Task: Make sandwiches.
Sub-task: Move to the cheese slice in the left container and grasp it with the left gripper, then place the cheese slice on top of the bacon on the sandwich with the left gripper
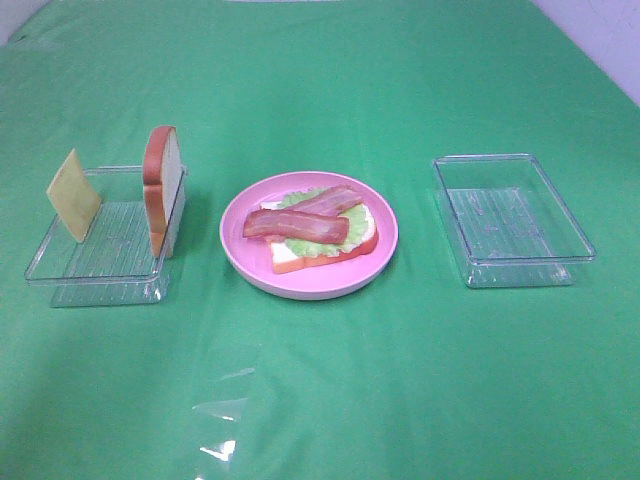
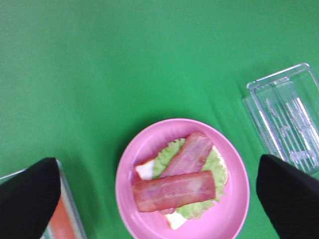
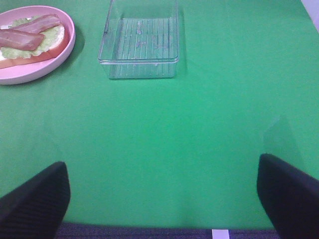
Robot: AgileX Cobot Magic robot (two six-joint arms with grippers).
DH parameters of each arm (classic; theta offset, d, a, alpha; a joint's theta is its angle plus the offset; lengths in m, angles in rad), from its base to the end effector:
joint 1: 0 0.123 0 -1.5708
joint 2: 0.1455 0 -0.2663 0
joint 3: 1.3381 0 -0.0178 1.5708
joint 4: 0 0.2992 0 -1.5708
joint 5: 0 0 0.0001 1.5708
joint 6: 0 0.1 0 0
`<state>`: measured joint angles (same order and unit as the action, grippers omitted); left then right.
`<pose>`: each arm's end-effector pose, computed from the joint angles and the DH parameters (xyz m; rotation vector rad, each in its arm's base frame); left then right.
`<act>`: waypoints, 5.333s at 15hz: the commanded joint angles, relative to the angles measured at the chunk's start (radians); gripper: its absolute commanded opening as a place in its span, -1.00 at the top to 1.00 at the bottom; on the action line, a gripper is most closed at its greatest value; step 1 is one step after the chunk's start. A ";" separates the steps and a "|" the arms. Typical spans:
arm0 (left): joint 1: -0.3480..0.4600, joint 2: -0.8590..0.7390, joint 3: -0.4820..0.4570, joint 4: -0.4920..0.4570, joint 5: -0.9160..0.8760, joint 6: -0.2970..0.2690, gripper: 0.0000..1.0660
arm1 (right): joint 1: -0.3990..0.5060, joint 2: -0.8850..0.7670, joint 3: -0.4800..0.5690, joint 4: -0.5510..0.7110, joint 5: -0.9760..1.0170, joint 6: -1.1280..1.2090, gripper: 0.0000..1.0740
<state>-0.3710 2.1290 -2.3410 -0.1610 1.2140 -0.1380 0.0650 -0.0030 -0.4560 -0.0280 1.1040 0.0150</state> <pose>0.4731 -0.2002 0.3531 0.2864 2.5004 -0.4231 0.0676 0.0019 0.2785 -0.0518 2.1276 0.0132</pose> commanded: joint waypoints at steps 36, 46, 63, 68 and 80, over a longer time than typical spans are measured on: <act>0.334 0.158 0.432 0.064 -0.015 0.053 -0.83 | -0.005 -0.025 0.004 0.002 -0.006 -0.009 -0.81; 0.334 0.158 0.432 0.093 -0.020 0.018 0.63 | -0.005 -0.025 0.004 0.002 -0.006 -0.009 -0.81; 0.327 0.006 0.215 0.012 0.050 0.000 1.00 | -0.005 -0.025 0.004 0.002 -0.006 -0.009 -0.81; 0.302 -0.053 0.195 0.011 0.026 0.000 1.00 | -0.005 -0.025 0.004 0.002 -0.006 -0.009 -0.81; -0.002 -0.067 0.194 -0.147 -0.197 -0.004 1.00 | -0.005 -0.025 0.004 0.002 -0.006 -0.009 -0.81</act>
<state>-0.3640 2.0700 -2.1450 -0.2990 1.0340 -0.1380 0.0650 -0.0030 -0.4560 -0.0280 1.1040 0.0150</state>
